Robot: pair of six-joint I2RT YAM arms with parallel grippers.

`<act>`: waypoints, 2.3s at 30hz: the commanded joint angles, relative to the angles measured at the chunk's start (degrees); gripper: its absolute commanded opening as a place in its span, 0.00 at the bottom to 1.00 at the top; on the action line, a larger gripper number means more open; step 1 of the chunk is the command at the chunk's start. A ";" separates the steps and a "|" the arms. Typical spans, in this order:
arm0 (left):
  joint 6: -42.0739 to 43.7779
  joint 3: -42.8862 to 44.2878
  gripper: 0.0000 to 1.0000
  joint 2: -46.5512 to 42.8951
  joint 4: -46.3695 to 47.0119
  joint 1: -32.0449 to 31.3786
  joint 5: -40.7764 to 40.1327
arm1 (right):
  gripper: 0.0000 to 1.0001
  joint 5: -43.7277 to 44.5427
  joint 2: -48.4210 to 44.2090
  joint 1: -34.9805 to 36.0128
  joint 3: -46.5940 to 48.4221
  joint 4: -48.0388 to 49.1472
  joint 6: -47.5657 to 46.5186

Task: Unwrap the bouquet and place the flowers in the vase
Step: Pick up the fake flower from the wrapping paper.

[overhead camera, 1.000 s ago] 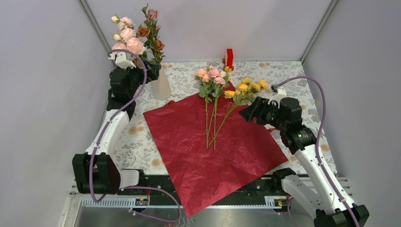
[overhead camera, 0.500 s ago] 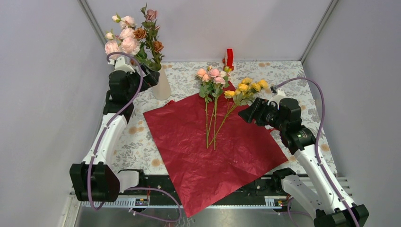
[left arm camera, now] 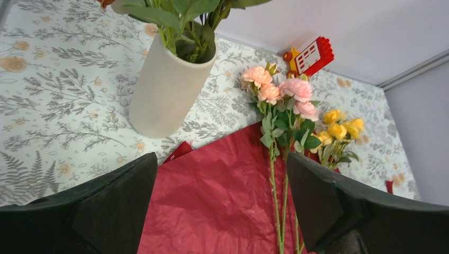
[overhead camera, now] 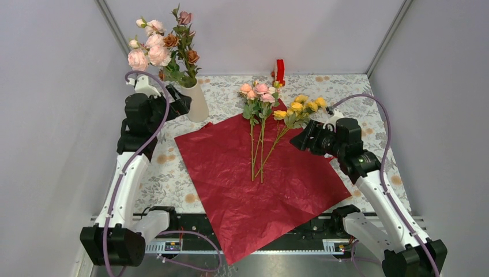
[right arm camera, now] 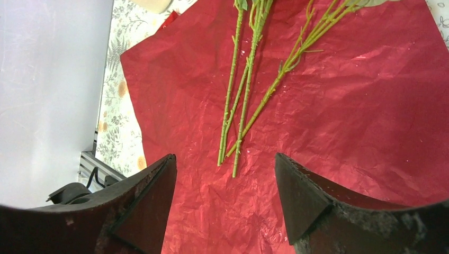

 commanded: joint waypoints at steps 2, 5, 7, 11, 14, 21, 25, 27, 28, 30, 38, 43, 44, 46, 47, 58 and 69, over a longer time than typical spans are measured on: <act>6.90 0.69 0.99 -2.13 -2.57 -0.08 2.37 | 0.72 -0.02 3.57 -0.21 1.89 0.08 1.82; 9.49 1.05 0.99 -2.00 -3.28 -2.15 2.63 | 0.69 0.40 5.94 0.67 1.46 1.52 3.76; 10.01 1.01 0.99 -1.87 -4.70 -3.40 1.50 | 0.68 1.92 7.66 2.29 1.42 2.17 4.64; 9.39 0.48 0.99 -2.37 -5.37 -3.58 1.82 | 0.68 7.38 13.05 7.96 3.09 2.77 5.11; 8.55 0.22 0.99 -2.87 -4.71 -3.58 2.58 | 0.59 8.89 19.11 11.53 4.84 5.35 6.22; 6.71 -0.83 0.99 -3.01 -4.02 -3.49 5.22 | 0.55 9.51 34.48 15.33 12.84 6.79 5.18; 6.64 -0.67 0.99 -3.00 -4.38 -3.41 5.23 | 0.54 10.95 39.45 15.34 17.11 5.80 3.11; 6.56 -0.64 0.99 -2.92 -4.69 -3.32 5.30 | 0.54 10.94 42.24 15.51 18.97 5.40 2.11; 6.54 -0.63 0.99 -2.92 -4.75 -3.31 5.28 | 0.54 10.90 43.73 15.65 19.91 5.24 1.82; 6.61 -0.54 0.99 -3.01 -4.83 -3.23 5.25 | 0.53 11.22 46.79 15.86 21.55 4.94 1.27; 6.50 -0.45 0.99 -2.68 -5.14 -2.81 5.62 | 0.48 12.99 55.97 16.06 26.16 4.60 0.22; 5.86 -0.36 0.99 -2.57 -5.43 -2.11 5.61 | 0.48 12.37 58.74 16.16 27.51 4.59 0.11; 5.77 -0.36 0.99 -2.57 -5.43 -2.02 5.62 | 0.48 12.08 59.14 16.20 27.59 4.79 0.22; 5.66 -0.45 0.99 -2.49 -5.46 -1.91 5.68 | 0.47 11.65 59.83 16.24 27.76 4.96 0.38; 5.61 -0.45 0.99 -2.41 -5.45 -1.91 5.75 | 0.47 11.60 60.12 16.24 27.82 5.02 0.43; 5.23 -0.54 0.99 -2.14 -5.36 -1.73 6.06 | 0.37 10.23 62.70 16.31 28.51 6.65 0.91; 5.39 -0.71 0.99 -2.21 -5.15 -1.47 6.52 | 0.07 11.07 61.88 16.26 28.02 7.74 1.80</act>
